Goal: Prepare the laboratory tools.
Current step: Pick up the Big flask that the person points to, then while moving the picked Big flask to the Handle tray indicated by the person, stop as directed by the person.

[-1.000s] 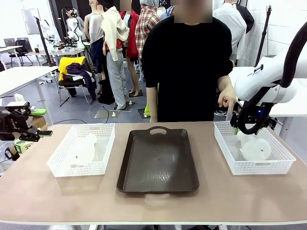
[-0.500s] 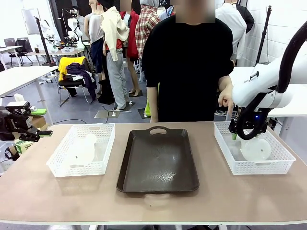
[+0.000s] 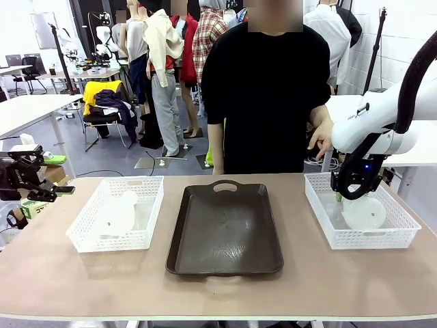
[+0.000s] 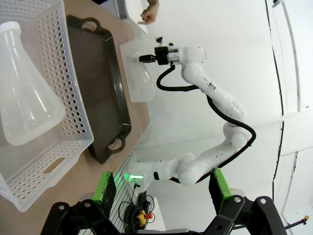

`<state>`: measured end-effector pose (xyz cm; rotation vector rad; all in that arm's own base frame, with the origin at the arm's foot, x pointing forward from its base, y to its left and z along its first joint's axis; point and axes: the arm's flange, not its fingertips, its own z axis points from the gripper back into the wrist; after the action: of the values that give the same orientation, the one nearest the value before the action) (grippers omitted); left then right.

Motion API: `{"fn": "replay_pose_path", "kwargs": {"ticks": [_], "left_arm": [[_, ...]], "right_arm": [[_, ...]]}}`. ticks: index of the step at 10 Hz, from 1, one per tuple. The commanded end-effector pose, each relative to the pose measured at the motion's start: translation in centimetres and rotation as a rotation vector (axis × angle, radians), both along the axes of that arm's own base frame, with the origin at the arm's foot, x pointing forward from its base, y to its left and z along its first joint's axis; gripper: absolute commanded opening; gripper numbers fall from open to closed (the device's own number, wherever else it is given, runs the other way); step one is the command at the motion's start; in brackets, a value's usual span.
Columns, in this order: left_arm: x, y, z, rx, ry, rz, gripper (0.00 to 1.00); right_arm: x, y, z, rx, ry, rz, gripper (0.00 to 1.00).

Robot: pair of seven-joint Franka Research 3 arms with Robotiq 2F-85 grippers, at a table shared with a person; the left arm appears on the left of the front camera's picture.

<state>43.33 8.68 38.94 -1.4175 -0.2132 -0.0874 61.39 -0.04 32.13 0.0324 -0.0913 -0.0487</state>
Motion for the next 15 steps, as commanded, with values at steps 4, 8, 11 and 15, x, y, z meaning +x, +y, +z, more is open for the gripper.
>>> {"fn": "replay_pose_path", "kwargs": {"ticks": [4,8,11,15], "left_arm": [[0.0,0.1,0.26,-0.003,0.006,0.006,1.0],[0.0,0.1,0.26,-0.003,0.006,0.006,1.0],[0.0,0.1,0.26,-0.003,0.006,0.006,1.0],[0.0,0.1,0.26,-0.003,0.006,0.006,1.0]], "right_arm": [[0.77,0.28,0.09,-0.03,0.011,-0.056,0.0],[0.17,-0.15,0.05,0.002,0.001,-0.042,0.0],[0.17,-0.15,0.05,0.002,0.001,-0.042,0.0],[0.17,-0.15,0.05,0.002,0.001,-0.042,0.0]]}}
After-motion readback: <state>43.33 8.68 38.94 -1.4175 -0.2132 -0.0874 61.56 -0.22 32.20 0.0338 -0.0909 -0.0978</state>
